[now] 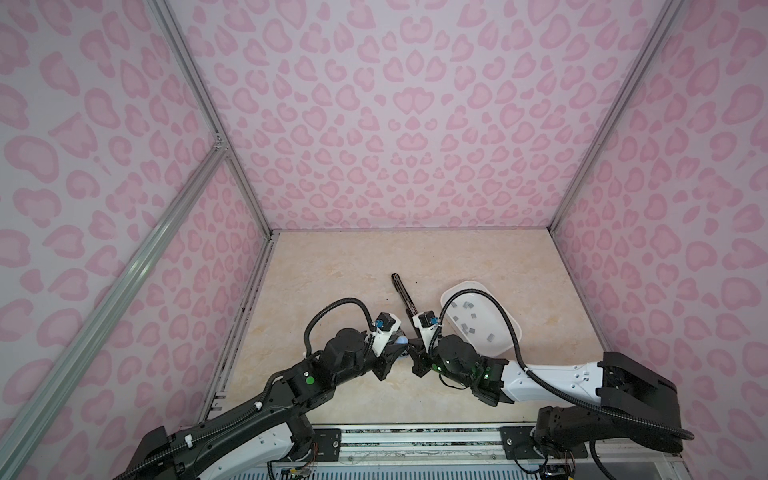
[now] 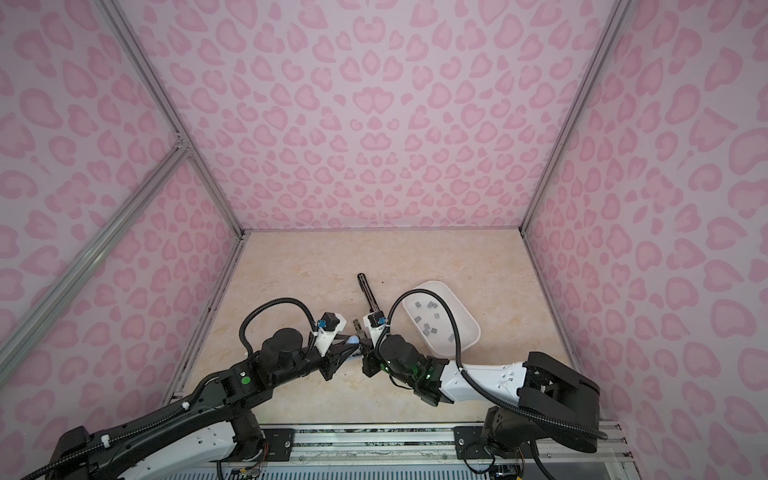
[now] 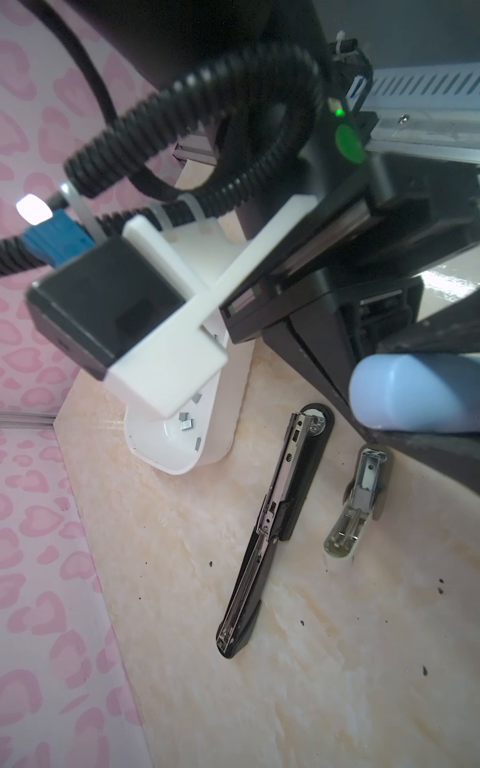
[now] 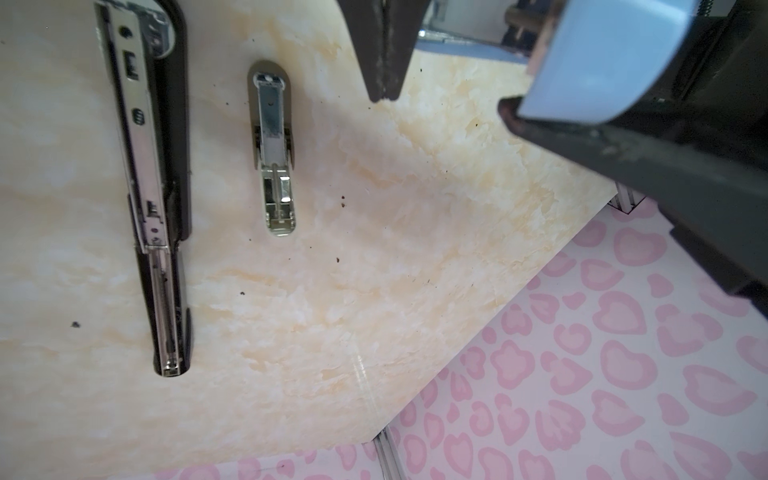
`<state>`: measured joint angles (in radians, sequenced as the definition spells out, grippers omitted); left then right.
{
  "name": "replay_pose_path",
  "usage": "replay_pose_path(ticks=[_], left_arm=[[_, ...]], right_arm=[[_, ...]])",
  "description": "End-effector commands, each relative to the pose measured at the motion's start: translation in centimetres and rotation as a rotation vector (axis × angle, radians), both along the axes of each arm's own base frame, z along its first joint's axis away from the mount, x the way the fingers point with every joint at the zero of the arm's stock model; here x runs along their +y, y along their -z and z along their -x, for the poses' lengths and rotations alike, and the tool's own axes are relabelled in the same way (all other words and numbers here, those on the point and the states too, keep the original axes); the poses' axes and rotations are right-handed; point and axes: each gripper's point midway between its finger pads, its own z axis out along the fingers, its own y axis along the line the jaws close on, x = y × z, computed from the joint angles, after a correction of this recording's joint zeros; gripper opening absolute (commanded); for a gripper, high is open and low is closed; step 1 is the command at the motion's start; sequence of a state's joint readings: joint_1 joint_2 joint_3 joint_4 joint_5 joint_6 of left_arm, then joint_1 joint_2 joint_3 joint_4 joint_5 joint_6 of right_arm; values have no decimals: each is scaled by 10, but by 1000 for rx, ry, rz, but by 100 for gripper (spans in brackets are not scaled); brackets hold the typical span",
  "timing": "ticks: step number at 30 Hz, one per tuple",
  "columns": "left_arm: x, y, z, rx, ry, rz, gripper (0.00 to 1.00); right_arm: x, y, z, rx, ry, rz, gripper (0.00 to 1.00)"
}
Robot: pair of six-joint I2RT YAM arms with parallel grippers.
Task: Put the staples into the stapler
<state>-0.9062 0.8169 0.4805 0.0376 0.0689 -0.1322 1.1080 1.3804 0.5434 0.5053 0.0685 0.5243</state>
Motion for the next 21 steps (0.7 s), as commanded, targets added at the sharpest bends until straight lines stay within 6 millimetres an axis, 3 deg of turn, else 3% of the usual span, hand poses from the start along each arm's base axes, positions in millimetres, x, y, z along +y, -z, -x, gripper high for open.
replay_pose_path(ticks=[1, 12, 15, 21], left_arm=[[0, -27, -6, -86, -25, 94, 4], [18, -39, -5, -139, -88, 160, 4], [18, -39, -4, -139, -83, 164, 4], [16, -37, -3, -133, -72, 174, 4]], right_arm=[[10, -3, 10, 7, -47, -49, 0], [32, -6, 32, -14, -142, -105, 2], [23, -6, 29, -36, -112, -90, 6], [-9, -10, 22, -100, -37, -57, 26]])
